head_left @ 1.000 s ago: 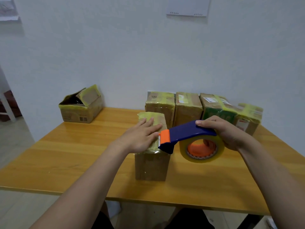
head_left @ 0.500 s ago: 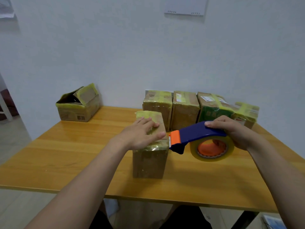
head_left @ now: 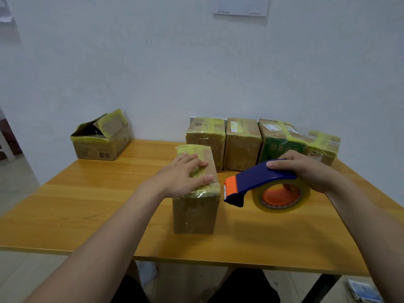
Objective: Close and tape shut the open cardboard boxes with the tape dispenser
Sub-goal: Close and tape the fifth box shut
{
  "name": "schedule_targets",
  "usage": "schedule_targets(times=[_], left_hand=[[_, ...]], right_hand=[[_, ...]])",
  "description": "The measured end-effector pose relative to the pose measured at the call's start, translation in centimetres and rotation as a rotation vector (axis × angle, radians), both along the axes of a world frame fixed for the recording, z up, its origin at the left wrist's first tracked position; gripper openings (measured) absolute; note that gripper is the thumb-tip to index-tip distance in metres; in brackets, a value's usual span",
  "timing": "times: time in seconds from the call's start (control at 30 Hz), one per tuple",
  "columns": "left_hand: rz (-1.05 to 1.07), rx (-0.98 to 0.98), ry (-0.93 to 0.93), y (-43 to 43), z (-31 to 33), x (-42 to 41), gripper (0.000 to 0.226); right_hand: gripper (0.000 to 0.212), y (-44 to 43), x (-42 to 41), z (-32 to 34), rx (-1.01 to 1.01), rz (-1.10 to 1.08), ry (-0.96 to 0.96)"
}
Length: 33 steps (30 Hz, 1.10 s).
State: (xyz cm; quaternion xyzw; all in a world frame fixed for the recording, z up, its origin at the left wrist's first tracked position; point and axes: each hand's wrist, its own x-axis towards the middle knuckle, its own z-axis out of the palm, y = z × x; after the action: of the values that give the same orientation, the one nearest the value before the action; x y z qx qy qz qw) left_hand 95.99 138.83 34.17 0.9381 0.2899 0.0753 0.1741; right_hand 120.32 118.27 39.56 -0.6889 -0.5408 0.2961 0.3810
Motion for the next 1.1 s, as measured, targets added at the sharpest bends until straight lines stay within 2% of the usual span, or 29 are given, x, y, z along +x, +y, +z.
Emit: schedule_targets(times=[0.17,0.27,0.4,0.63,0.73,0.8,0.9,0.97,1.1], left_hand=[[0.011,0.000,0.006,-0.1,0.0,0.3,0.073],[0.009,-0.008,0.013,0.0,0.0,0.3,0.073],[0.015,-0.012,0.011,0.0,0.0,0.2,0.072],[0.002,-0.001,0.020,-0.3,0.1,0.3,0.070],[0.000,-0.012,0.002,0.0,0.0,0.0,0.071],[-0.006,-0.018,-0.002,0.3,-0.3,-0.3,0.073],[0.000,-0.012,0.014,0.4,-0.1,-0.3,0.074],[0.014,0.030,0.053,0.1,0.5,0.3,0.079],[0.110,0.160,0.129,-1.6,0.7,2.3,0.104]], right_hand=[[0.053,1.8,-2.5,3.3,-0.022,-0.019,-0.255],[0.041,2.3,-3.7,4.7,-0.041,-0.072,-0.436],[0.042,2.1,-4.6,5.3,-0.062,-0.066,-0.544],[0.053,2.7,-3.4,4.4,-0.115,-0.190,-0.402],[0.044,4.1,-3.7,2.5,-0.335,-0.130,-0.558],[0.049,4.7,-3.5,-0.6,-0.421,-0.096,-0.545],[0.053,5.3,-3.0,-3.0,-0.335,-0.135,-0.401],[0.052,5.5,-3.0,-2.8,-0.311,-0.137,-0.417],[0.047,5.4,-3.1,-1.9,-0.187,-0.235,-0.461]])
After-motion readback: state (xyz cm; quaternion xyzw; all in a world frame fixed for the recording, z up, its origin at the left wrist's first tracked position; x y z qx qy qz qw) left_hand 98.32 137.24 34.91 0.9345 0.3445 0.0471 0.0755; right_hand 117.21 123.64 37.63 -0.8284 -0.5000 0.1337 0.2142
